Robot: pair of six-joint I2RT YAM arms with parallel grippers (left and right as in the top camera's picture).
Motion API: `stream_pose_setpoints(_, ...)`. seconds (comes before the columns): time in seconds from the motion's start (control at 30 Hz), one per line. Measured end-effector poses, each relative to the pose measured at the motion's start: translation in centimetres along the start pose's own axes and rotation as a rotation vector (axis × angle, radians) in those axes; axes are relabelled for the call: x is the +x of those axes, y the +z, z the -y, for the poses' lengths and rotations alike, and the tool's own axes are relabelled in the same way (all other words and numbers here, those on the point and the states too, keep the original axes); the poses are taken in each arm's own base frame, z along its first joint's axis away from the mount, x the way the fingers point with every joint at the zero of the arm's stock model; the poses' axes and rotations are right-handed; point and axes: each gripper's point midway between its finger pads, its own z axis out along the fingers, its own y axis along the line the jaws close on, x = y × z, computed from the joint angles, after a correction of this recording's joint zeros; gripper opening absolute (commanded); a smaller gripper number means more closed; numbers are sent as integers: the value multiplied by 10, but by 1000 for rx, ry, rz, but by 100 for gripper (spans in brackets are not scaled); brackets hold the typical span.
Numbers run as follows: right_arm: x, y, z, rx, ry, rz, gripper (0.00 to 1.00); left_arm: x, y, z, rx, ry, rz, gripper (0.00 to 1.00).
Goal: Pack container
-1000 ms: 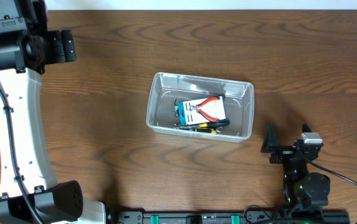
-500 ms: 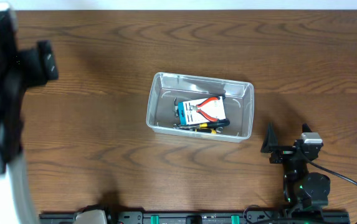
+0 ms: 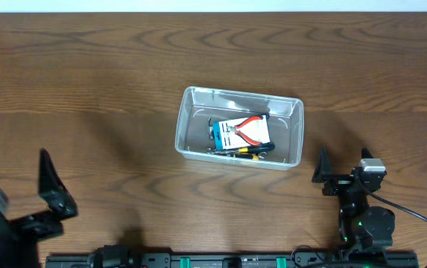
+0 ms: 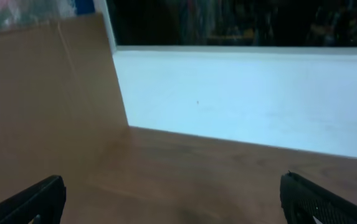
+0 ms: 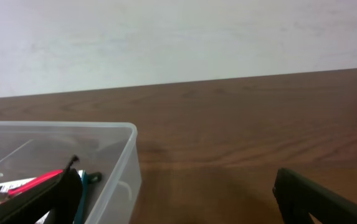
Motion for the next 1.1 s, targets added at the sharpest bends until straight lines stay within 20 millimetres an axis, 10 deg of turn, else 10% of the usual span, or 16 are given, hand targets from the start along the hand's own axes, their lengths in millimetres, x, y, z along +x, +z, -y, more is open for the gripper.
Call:
stream_pose_setpoints(0.6,0,0,0,0,0,0,99,213,103,32,57,-244,-59,98)
stream_pose_setpoints(1.1,0,0,0,0,0,0,99,266,109,42,103,-273,-68,98)
